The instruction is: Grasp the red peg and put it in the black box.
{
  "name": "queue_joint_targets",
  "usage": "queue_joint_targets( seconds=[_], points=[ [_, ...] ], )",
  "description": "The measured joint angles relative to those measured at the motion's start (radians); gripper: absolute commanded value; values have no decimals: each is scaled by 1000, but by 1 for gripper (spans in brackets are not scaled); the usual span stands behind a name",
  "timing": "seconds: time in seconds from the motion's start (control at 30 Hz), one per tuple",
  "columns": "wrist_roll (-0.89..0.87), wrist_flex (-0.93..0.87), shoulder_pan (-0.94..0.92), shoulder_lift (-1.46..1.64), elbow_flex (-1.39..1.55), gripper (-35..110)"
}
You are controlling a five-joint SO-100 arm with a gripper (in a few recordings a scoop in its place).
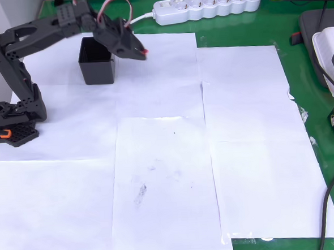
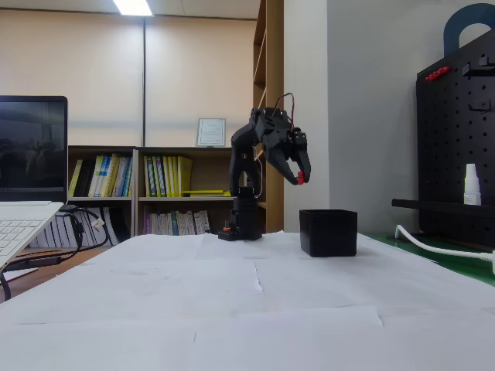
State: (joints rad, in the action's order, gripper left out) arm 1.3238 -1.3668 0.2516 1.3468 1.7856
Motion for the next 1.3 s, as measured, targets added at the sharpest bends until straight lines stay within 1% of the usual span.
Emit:
queue_joint_targets(
  seconds=[0.1,0.2,0.27,0.6,0.9,1.17,1.2,1.3],
  points=[
    [28,-235,40,-2,107,0],
    [34,-423,92,-2,212,0],
    [29,-476,126,-2,267,0],
    [-41,-476,281,32,302,0],
    [-140,-465,434,138,207,0],
    [-170,-460,468,215,195,1],
    [-164,-460,463,219,195,5],
    [-146,-460,443,222,195,23]
  ],
)
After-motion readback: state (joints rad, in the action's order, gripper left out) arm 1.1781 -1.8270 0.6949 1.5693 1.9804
